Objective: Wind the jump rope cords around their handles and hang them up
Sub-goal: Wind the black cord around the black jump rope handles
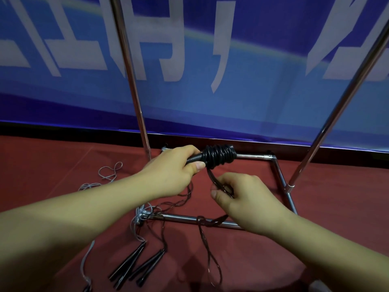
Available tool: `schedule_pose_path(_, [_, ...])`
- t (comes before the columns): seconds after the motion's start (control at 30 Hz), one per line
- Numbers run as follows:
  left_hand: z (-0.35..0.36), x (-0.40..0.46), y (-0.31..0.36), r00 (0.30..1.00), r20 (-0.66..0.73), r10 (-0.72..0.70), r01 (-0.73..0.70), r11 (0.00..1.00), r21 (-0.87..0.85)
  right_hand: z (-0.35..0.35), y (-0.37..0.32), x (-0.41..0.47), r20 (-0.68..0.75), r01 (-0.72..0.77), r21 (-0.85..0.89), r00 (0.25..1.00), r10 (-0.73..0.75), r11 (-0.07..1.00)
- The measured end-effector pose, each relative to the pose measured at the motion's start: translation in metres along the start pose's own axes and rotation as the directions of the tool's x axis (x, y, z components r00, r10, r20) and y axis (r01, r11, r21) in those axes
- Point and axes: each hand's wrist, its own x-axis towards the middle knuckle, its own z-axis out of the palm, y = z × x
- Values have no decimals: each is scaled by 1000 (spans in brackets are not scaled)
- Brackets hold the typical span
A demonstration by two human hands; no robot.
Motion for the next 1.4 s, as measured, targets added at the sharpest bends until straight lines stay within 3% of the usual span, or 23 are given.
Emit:
schedule_pose_path(0.17, [-6, 3, -1, 995, -90, -41, 45, 998, 42, 1, -4, 1, -49, -89, 91, 994, 94, 992])
schedule_pose_path(0.27, [-8, 2, -2, 995, -81, -63, 67, 997, 48, 1, -4, 0, -39, -55, 47, 998, 57, 997])
schedule_pose_path(0.4, [-6, 0, -5, 994, -62, -86, 91, 992, 82, -1, -3, -3, 65, -71, 204, 996, 59, 976])
schedule_pose_path(0.57, [-8, 0, -5, 995, -40, -86, 91, 989, 118, 0, -5, 1, 89, -18, 217, 996, -1, 976])
schedule_pose_path(0.73, [-10, -6, -2, 991, 110, -82, 56, 974, 219, -3, -6, 1, 40, 56, 93, 997, -60, 994])
schedule_pose_path(0.87, [-10, -11, 7, 974, 224, -41, -18, 966, 257, -9, -2, 5, -92, 79, -41, 992, -83, 996])
schedule_pose_path(1.0, [-10, -18, 22, 938, 348, 6, -123, 941, 316, -18, -4, 6, -178, 21, 22, 984, -17, 1000])
schedule_pose_path(1.23, [-14, -26, 27, 863, 505, 30, -228, 914, 336, -30, -12, 1, -78, -102, 183, 990, 118, 978])
schedule_pose_path(1.4, [-15, -32, 31, 814, 580, 34, -288, 891, 352, -36, -13, 2, 64, -68, 101, 996, 62, 993])
